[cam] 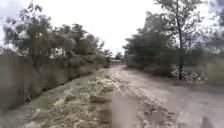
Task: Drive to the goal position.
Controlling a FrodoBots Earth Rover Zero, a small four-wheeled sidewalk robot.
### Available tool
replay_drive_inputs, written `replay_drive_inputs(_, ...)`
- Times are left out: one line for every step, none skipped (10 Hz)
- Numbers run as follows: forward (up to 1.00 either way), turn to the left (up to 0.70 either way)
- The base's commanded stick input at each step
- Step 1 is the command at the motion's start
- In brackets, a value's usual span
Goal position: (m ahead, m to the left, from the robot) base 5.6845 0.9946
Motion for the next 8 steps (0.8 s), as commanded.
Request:
replay_drive_inputs(0.70,0.00)
replay_drive_inputs(0.70,0.00)
replay_drive_inputs(0.70,0.00)
replay_drive_inputs(0.70,0.00)
replay_drive_inputs(0.70,0.00)
replay_drive_inputs(0.70,0.00)
replay_drive_inputs(0.70,0.00)
replay_drive_inputs(0.70,0.00)
